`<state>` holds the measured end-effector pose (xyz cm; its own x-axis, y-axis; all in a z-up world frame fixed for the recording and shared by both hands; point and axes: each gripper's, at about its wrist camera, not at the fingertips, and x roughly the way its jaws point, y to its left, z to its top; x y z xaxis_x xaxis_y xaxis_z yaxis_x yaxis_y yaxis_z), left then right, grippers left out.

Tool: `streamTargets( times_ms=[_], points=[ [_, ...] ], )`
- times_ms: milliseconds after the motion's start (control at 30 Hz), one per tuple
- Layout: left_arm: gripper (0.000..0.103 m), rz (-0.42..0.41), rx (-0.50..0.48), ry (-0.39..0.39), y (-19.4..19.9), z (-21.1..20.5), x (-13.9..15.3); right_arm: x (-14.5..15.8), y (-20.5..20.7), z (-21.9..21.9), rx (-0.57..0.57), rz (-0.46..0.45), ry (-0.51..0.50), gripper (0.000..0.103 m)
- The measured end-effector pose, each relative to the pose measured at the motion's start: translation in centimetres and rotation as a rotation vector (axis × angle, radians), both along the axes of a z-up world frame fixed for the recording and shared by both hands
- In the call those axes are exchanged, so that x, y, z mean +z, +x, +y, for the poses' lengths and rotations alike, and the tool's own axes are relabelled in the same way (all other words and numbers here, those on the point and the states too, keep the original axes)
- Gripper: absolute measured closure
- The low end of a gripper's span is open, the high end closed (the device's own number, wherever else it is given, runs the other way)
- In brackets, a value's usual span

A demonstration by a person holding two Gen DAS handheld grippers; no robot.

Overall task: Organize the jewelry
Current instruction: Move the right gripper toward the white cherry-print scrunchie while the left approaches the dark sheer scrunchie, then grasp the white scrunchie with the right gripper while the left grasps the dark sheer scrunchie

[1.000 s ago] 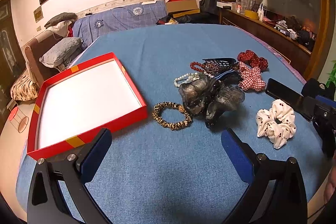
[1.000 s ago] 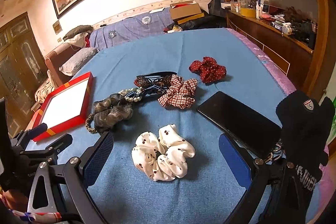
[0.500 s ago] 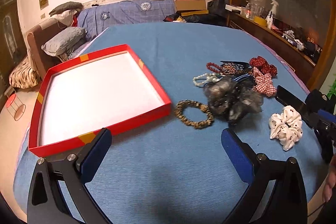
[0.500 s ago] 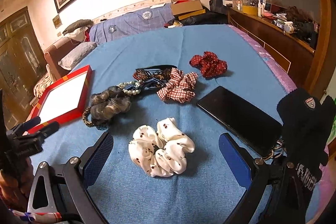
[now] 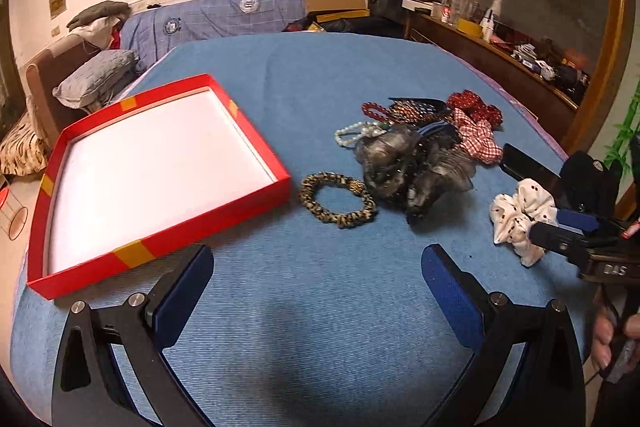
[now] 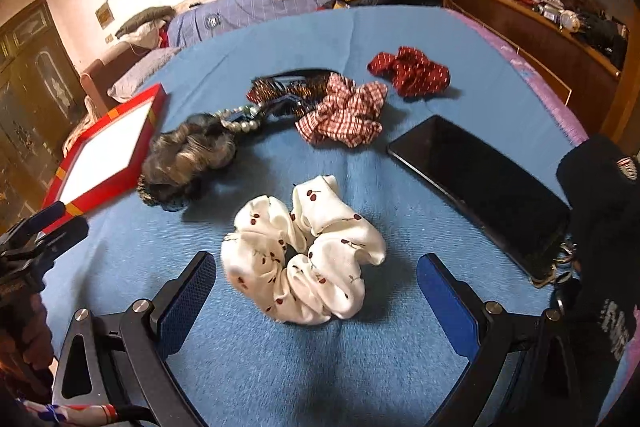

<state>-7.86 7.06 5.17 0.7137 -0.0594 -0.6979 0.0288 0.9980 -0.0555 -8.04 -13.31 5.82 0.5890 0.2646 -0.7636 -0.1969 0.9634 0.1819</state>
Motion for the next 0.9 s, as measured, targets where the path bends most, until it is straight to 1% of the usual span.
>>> streamTargets(
  times_ms=[67,100,167,200,233,267,300,333,433,467,533,600,700,733,833,867,900],
  points=[
    [0.0,0.009,-0.007,-0.01,0.3,-0.2,0.0,-0.5,0.6,0.5,0.012,0.006,-0.022,0.001],
    [0.0,0.019,-0.013,-0.023,0.6,-0.3,0.0,-0.7,0.8,0.8,0.014,0.007,-0.045,0.005],
    [0.0,0.033,-0.028,-0.041,1.2,-0.6,0.1,-1.1,1.0,1.6,0.036,0.008,-0.083,0.024],
    [0.0,0.038,-0.036,-0.045,1.5,-0.8,0.2,-1.4,1.1,1.9,0.051,0.006,-0.093,0.051],
    [0.0,0.043,-0.046,-0.044,1.8,-1.1,0.3,-1.7,1.3,2.1,0.051,0.005,-0.102,0.068],
    [0.0,0.049,-0.054,-0.039,2.2,-1.4,0.3,-1.8,1.5,2.0,0.048,0.001,-0.091,0.069],
    [0.0,0.057,-0.068,-0.034,2.8,-1.9,0.4,-1.6,1.5,1.6,0.047,-0.01,-0.061,0.077],
    [0.0,0.055,-0.08,-0.031,3.2,-2.3,0.4,-1.4,1.4,1.3,0.04,-0.031,-0.036,0.078],
    [0.0,0.051,-0.133,0.012,4.9,-4.0,0.7,-0.9,1.1,-0.6,0.034,-0.077,0.091,0.078],
    [0.0,0.05,-0.154,0.034,5.7,-4.8,0.9,-0.9,1.2,-0.8,0.02,-0.094,0.104,0.078],
    [0.0,0.05,-0.173,0.069,6.9,-5.5,0.9,-0.6,0.9,-1.0,0.016,-0.115,0.119,0.078],
    [0.0,0.054,-0.196,0.091,8.3,-5.9,0.8,-0.3,0.6,-0.7,0.024,-0.135,0.109,0.078],
    [0.0,0.108,-0.263,0.081,10.6,-6.5,-0.1,-0.2,0.4,-0.4,0.042,-0.148,0.11,0.078],
    [0.0,0.12,-0.299,0.067,11.2,-6.9,-0.4,-0.1,0.4,-0.4,0.04,-0.149,0.115,0.078],
    [0.002,0.14,-0.317,0.071,12.0,-7.7,-1.4,-0.2,0.5,-0.5,0.04,-0.146,0.124,0.077],
    [0.011,0.136,-0.323,0.073,12.0,-7.9,-1.6,-0.2,0.6,-0.6,0.037,-0.149,0.123,0.076],
    [0.025,0.13,-0.321,0.081,11.9,-8.2,-1.8,-0.2,0.5,-0.6,0.037,-0.151,0.124,0.075]
  ],
)
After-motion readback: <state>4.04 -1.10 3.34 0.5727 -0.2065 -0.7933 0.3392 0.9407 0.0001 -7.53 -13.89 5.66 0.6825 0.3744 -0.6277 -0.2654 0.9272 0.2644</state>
